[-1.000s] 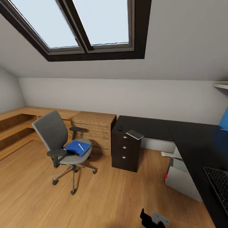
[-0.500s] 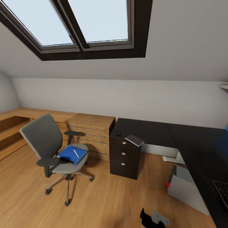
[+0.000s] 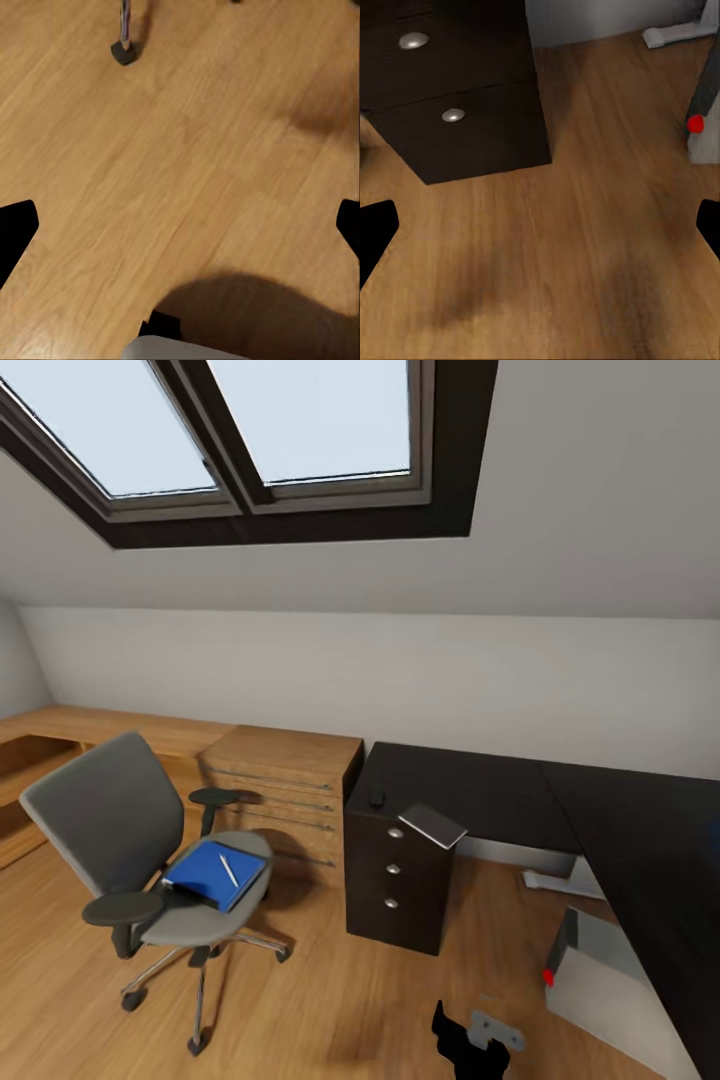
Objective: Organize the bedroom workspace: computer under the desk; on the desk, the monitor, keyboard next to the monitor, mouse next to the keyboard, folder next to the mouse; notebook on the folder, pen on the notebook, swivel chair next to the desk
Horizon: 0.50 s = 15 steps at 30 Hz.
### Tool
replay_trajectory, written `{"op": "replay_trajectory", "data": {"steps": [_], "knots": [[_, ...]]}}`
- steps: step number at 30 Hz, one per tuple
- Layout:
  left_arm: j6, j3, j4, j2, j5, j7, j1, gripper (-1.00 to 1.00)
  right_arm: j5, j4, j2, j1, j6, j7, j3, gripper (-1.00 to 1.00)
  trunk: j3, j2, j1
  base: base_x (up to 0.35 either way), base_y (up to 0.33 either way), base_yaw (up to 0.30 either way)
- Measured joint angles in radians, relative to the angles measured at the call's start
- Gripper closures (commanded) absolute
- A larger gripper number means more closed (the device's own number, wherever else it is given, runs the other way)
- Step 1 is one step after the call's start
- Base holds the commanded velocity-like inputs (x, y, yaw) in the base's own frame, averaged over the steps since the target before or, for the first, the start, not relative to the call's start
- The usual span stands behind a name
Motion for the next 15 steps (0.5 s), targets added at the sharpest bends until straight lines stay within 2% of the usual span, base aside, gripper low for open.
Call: {"op": "replay_trajectory", "data": {"steps": [1,2,3,4,5,6,8,10,11,14,15], "knots": [[0.012,-0.001,-0.1,0.0,-0.01,0.001,0.001,-1.0,0.041,-0.103,-0.002,-0.001,0.044,-0.023,0.012,-1.0,0.0,0.0,0.0,0.331,0.0,0.0],[0.057,-0.003,-0.25,0.001,-0.015,0.002,-0.002,-1.0,0.066,-0.178,-0.003,-0.002,0.101,-0.051,0.014,-1.0,0.0,0.0,0.0,0.331,0.0,0.0],[0.089,-0.002,-0.29,0.002,-0.015,0.003,0.0,-1.0,0.078,-0.214,-0.004,-0.003,0.134,-0.069,0.014,-1.0,0.0,0.0,0.0,0.332,0.0,0.0],[0.271,0.002,-0.415,0.004,-0.015,0.005,0.001,-1.0,0.139,-0.335,-0.008,-0.005,0.28,-0.143,0.017,-1.0,0.0,0.0,0.0,0.332,0.0,0.0],[0.324,0.001,-0.538,0.005,-0.016,0.006,0.0,-1.0,0.16,-0.399,-0.008,-0.005,0.322,-0.163,0.018,-1.0,0.0,0.0,0.0,0.331,0.0,0.0],[0.416,0.002,-0.63,0.006,-0.015,0.007,0.0,-1.0,0.188,-0.471,-0.008,-0.006,0.396,-0.192,0.019,-1.0,0.0,0.0,0.0,0.331,0.0,0.0],[0.514,0.006,-0.724,0.005,-0.014,0.008,0.0,-1.0,0.211,-0.544,-0.008,-0.008,0.475,-0.216,0.019,-1.0,0.0,0.0,0.0,0.332,0.0,0.0],[0.692,0.016,-0.883,0.004,-0.013,0.01,0.0,-1.0,0.231,-0.658,-0.007,-0.026,0.64,-0.246,0.02,-1.0,0.0,0.0,0.0,0.332,0.0,0.0],[0.801,0.02,-0.987,0.003,-0.011,0.018,0.0,-1.0,0.239,-0.715,-0.007,-0.066,0.771,-0.257,0.015,-1.0,0.0,0.0,0.0,0.332,0.0,0.0],[0.879,0.023,-1.094,0.003,-0.012,0.035,0.001,-1.0,0.241,-0.746,-0.005,-0.131,0.881,-0.262,0.001,-1.0,0.0,0.0,0.0,0.332,0.0,0.0],[0.91,0.024,-1.134,0.002,-0.011,0.047,0.0,-1.0,0.242,-0.754,-0.004,-0.169,0.93,-0.264,-0.011,-1.0,0.0,0.0,0.0,0.332,0.0,0.0]]}}
